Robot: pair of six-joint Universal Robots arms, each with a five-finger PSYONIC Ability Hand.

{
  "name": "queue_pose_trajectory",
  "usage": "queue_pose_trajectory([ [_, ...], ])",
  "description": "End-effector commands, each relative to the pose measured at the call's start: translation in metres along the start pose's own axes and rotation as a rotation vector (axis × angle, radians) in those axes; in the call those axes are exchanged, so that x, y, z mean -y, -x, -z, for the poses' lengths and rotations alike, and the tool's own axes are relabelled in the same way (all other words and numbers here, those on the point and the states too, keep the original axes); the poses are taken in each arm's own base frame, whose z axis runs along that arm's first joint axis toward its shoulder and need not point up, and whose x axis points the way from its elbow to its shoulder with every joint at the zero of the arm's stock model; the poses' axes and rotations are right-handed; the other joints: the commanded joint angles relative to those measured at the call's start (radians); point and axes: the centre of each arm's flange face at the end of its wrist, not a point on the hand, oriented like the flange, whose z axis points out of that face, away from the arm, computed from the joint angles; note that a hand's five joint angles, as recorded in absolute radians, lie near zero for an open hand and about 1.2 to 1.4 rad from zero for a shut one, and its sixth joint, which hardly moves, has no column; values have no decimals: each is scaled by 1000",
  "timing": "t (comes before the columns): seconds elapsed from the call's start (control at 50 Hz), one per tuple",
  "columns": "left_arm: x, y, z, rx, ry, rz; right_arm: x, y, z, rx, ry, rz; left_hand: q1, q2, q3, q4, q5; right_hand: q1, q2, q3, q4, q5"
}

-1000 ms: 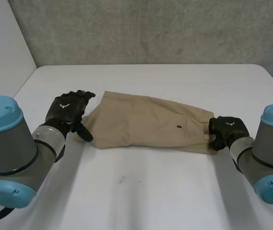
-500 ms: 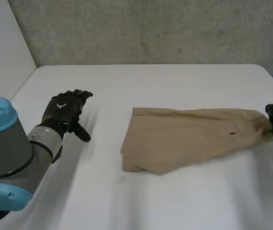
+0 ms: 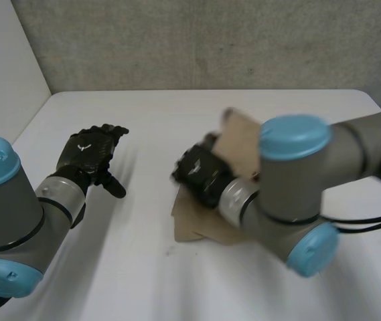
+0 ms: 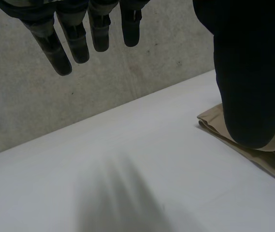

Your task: Fold the shorts.

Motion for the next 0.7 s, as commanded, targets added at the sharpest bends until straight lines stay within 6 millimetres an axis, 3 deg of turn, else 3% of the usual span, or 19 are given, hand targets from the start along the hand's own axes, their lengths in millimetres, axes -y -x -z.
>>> queue_pose_trajectory([
  [0.02, 1, -2, 1, -7, -3, -7, 3, 24, -8, 76, -3, -1, -7, -16, -26, -18, -34, -135, -333, -343, -353, -337],
  [0.06, 3, -2, 0, -8, -12, -7, 5, 10, -11, 5, -6, -15, -7, -16, -26, -18, -34, -531, -730, -740, -750, -733],
  [0.1, 7, -3, -2, -9, -26, -7, 14, -2, -8, -58, -28, -34, -10, -19, -29, -21, -37, -671, -869, -879, -889, -873],
  [0.12, 10, -3, -3, -10, -36, -8, 27, -20, 0, -128, -67, -68, -10, -19, -29, -21, -37, -796, -995, -1005, -1015, -998],
  [0.2, 24, -3, -10, -13, -93, -9, 44, -57, 24, -244, -143, -223, -7, -16, -26, -18, -34, -796, -995, -1005, -1015, -998],
  [0.22, 36, -7, -14, -24, -141, -11, 44, -63, 26, -258, -149, -260, -1, -10, -20, -12, -28, -796, -995, -1005, -1015, -998],
  [0.28, 47, -11, -17, -34, -181, -12, 41, -77, 33, -299, -154, -342, 2, -7, -17, -9, -25, -796, -995, -1005, -1015, -998],
  [0.3, 52, -14, -19, -41, -199, -11, 33, -92, 37, -337, -148, -415, 5, -4, -14, -6, -23, -796, -995, -1005, -1015, -998],
  [0.34, 70, -32, -25, -86, -258, -8, 19, -116, 48, -405, -127, -525, 11, 2, -8, 0, -17, -796, -995, -1005, -1015, -998],
  [0.36, 74, -53, -30, -138, -278, -9, 7, -124, 53, -432, -100, -590, 25, 16, 7, 14, -2, -796, -995, -1005, -1015, -998],
  [0.42, 77, -74, -34, -189, -298, -9, -15, -128, 58, -436, -33, -716, 25, 16, 7, 14, -2, -796, -995, -1005, -1015, -998],
  [0.5, 69, -99, -47, -241, -304, -10, -24, -122, 59, -417, 3, -760, 37, 28, 18, 26, 10, -796, -995, -1005, -1015, -998],
  [0.62, 51, -115, -62, -280, -278, -17, -44, -118, 48, -407, 57, -789, 90, 81, 71, 79, 63, -796, -995, -1005, -1015, -998],
  [0.7, 28, -120, -72, -307, -213, -28, -58, -106, 36, -372, 110, -801, 122, 113, 104, 111, 95, -796, -995, -1005, -1015, -998],
])
